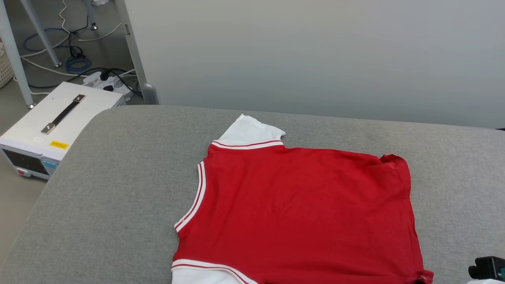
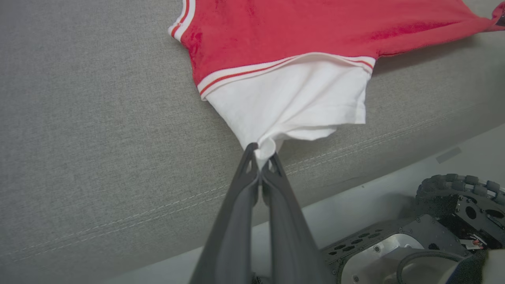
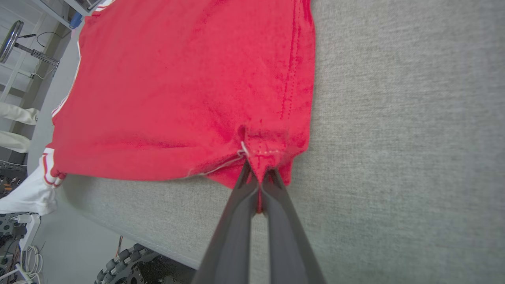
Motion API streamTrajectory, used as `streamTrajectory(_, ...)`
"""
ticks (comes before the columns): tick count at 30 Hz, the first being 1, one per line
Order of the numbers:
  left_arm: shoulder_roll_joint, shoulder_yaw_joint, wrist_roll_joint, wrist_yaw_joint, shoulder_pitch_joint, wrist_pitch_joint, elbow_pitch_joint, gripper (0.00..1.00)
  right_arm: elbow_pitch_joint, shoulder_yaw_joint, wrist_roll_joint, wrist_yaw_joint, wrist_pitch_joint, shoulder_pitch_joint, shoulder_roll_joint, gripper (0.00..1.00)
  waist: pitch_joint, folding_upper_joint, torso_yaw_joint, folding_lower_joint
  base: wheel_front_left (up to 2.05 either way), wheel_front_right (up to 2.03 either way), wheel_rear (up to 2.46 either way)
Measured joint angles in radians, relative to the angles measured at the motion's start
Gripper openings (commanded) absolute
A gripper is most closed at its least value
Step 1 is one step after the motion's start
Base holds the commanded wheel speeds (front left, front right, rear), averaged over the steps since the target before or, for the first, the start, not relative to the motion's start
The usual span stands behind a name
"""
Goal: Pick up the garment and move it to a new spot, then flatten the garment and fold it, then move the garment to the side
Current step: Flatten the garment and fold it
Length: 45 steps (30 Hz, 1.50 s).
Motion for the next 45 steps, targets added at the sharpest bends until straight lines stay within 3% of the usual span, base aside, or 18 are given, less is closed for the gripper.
streamTrajectory(10, -0.02, 0.045, 0.019, 0.005, -0.098, -0.054, -0.033, 0.0, -0.12, -0.141, -0.094, 0.0, -0.012, 0.01, 0.015, 0.0, 0.049, 0.0, -0.009, 0.0001, 0.0, 0.0, 0.0)
streamTrajectory(17, -0.07, 0.048, 0.054, -0.008, -0.268, -0.042, -0.009, 0.0, -0.167, -0.227, -0.187, 0.0, 0.066, -0.051, 0.05, 0.0, 0.117, 0.0, -0.013, 0.0001, 0.0, 0.0, 0.0)
streamTrajectory(30, -0.173, 0.04, 0.085, -0.043, -0.545, -0.035, 0.262, 0.0, -0.148, -0.327, -0.351, 0.0, 0.229, -0.156, 0.16, 0.0, 0.24, 0.0, -0.038, 0.0001, 0.0, 0.0, 0.0)
streamTrajectory(39, -0.221, -0.002, 0.097, -0.067, -0.662, -0.026, 0.456, 0.0, -0.123, -0.357, -0.426, 0.0, 0.285, -0.212, 0.217, 0.0, 0.298, 0.0, -0.062, 0.0002, 0.0, 0.0, 0.0)
streamTrajectory(40, -0.228, -0.009, 0.099, -0.07, -0.672, -0.026, 0.479, 0.27, -0.115, -0.361, -0.433, 0.0, 0.288, -0.218, 0.225, 0.0, 0.304, 0.0, -0.065, 0.0002, 0.0, 0.0, 0.0)
streamTrajectory(41, -0.235, -0.017, 0.101, -0.07, -0.682, -0.026, 0.501, 0.68, -0.106, -0.367, -0.44, 0.0, 0.292, -0.224, 0.232, 0.0, 0.31, 0.0, -0.067, 0.0001, 0.0, 0.0, 0.0)
streamTrajectory(42, -0.242, -0.021, 0.101, -0.071, -0.69, -0.027, 0.525, 1.0, -0.092, -0.38, -0.446, 0.0, 0.294, -0.229, 0.241, 0.17, 0.314, 0.0, -0.07, 0.0002, 0.0, 0.0, 0.0)
streamTrajectory(43, -0.247, -0.025, 0.104, -0.071, -0.695, -0.031, 0.543, 1.0, -0.081, -0.391, -0.451, 0.0, 0.296, -0.232, 0.25, 0.69, 0.317, 0.0, -0.071, 0.0002, 0.0, 0.0, 0.0)
streamTrajectory(44, -0.253, -0.029, 0.11, -0.071, -0.702, -0.041, 0.564, 1.0, -0.071, -0.403, -0.462, 0.0, 0.297, -0.235, 0.259, 1.0, 0.32, 0.0, -0.073, 0.0002, 0.0, 0.0, 0.0)
streamTrajectory(45, -0.26, -0.031, 0.113, -0.071, -0.709, -0.049, 0.586, 1.0, -0.067, -0.406, -0.474, 0.0, 0.297, -0.241, 0.267, 1.0, 0.321, 0.0, -0.075, 0.0002, 0.0, 0.0, 0.0)
